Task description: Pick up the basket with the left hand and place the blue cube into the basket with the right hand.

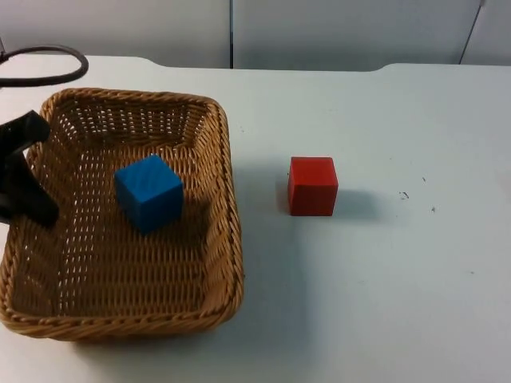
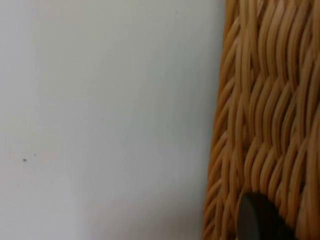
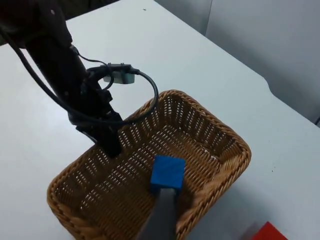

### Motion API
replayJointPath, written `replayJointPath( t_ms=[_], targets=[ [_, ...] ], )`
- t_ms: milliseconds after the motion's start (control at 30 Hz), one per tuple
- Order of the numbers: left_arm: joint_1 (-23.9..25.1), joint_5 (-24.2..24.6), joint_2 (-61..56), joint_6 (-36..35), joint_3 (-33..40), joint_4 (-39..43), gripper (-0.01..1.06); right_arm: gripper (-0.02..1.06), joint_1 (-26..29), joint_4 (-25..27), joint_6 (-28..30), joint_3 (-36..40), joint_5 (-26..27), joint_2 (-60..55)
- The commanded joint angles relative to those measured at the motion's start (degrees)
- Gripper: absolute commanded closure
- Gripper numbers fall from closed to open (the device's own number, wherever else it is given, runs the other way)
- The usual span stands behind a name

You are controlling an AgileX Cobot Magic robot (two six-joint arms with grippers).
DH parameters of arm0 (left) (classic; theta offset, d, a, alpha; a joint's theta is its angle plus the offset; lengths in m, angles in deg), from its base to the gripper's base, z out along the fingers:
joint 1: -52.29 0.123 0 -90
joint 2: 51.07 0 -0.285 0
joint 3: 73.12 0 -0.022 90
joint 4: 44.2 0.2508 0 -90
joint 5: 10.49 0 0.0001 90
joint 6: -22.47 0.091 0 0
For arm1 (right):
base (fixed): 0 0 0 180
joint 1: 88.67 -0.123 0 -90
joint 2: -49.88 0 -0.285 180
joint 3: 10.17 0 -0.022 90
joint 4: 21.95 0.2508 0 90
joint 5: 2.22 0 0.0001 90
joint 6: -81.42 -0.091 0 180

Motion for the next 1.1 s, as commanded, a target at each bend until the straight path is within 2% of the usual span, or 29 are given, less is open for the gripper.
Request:
replayJointPath(
  t_ms=[0,467,1067],
  targets=[
    [0.2,0.4,1.8,2.2,-1.7,-2.9,1.05,0.26,-0.2,0.1,0.0,2.3,0.1,2.0],
    [0.2,2.0,6.2,1.8,-11.3,-2.6,1.05,0.27,-0.2,0.1,-1.2,4.5,-0.1,4.0],
    [0.2,-1.4,10.8,1.8,-11.8,-0.1,1.05,0.27,-0.2,0.1,-1.2,4.5,0.0,4.0]
  ],
)
